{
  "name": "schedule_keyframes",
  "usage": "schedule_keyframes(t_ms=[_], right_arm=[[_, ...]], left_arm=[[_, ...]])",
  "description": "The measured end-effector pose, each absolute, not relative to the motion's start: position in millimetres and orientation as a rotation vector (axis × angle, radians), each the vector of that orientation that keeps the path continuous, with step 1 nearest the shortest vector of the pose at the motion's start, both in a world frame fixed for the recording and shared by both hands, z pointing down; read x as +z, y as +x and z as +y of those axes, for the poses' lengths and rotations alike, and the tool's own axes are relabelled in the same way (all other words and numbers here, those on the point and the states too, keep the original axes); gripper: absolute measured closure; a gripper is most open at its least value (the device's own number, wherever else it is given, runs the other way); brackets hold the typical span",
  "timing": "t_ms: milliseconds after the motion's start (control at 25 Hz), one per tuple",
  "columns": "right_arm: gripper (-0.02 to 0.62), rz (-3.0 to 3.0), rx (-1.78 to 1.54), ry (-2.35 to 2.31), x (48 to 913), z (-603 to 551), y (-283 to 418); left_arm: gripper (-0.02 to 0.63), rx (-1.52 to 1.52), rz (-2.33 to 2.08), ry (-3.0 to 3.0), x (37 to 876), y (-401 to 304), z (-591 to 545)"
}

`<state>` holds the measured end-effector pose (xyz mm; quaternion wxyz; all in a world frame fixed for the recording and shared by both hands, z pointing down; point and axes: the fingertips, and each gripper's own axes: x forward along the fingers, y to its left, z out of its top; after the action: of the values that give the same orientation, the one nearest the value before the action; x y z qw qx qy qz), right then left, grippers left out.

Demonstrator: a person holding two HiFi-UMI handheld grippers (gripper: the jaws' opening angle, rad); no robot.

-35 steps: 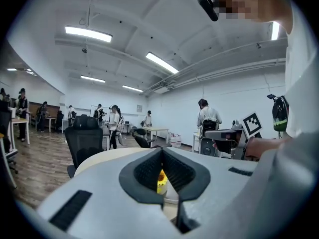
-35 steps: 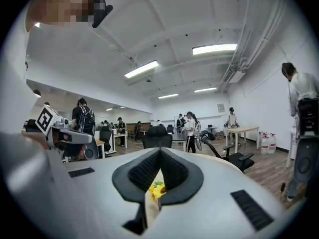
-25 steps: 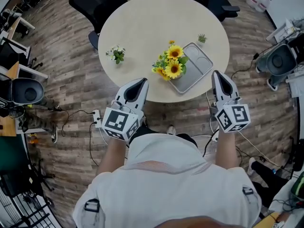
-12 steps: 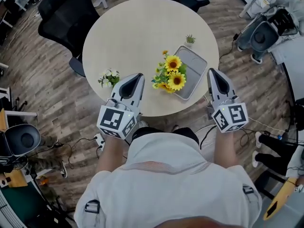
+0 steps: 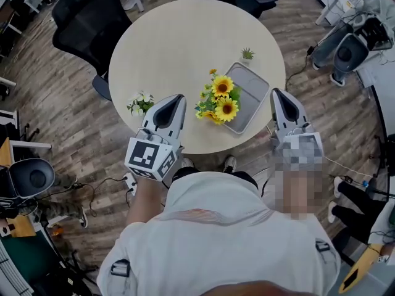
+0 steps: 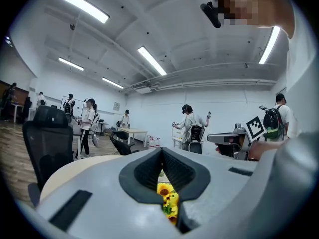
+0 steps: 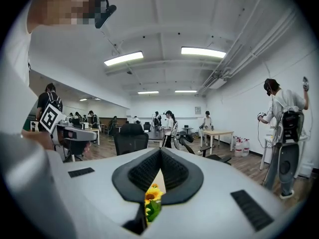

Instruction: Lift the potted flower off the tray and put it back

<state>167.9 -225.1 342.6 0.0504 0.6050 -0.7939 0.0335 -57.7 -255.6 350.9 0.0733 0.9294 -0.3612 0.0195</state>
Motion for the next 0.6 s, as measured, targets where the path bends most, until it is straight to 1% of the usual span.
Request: schedule_keyframes(t_ms=[320, 360, 440, 480, 600], right_arm=[[0.59, -2.458, 0.161, 1.824, 345, -225, 192], [0.569, -2.471, 0.181, 1.818, 346, -225, 192], [0.495, -2.491, 0.222, 1.792, 350, -223, 192], [0.47, -2.501, 0.236, 1.774, 351, -222, 190], [0.323, -2.53, 0.244, 1.733, 353, -222, 185]], left_arm=[[0.601, 0.063, -1.128, 2.778, 347, -38, -247], [0.6, 0.065, -1.127, 2.779, 347, -37, -246], [0.601, 0.065, -1.122, 2.782, 346, -34, -244], [0.601, 0.064, -1.117, 2.784, 345, -32, -243], [0.601, 0.056, -1.101, 2.789, 342, -29, -241]])
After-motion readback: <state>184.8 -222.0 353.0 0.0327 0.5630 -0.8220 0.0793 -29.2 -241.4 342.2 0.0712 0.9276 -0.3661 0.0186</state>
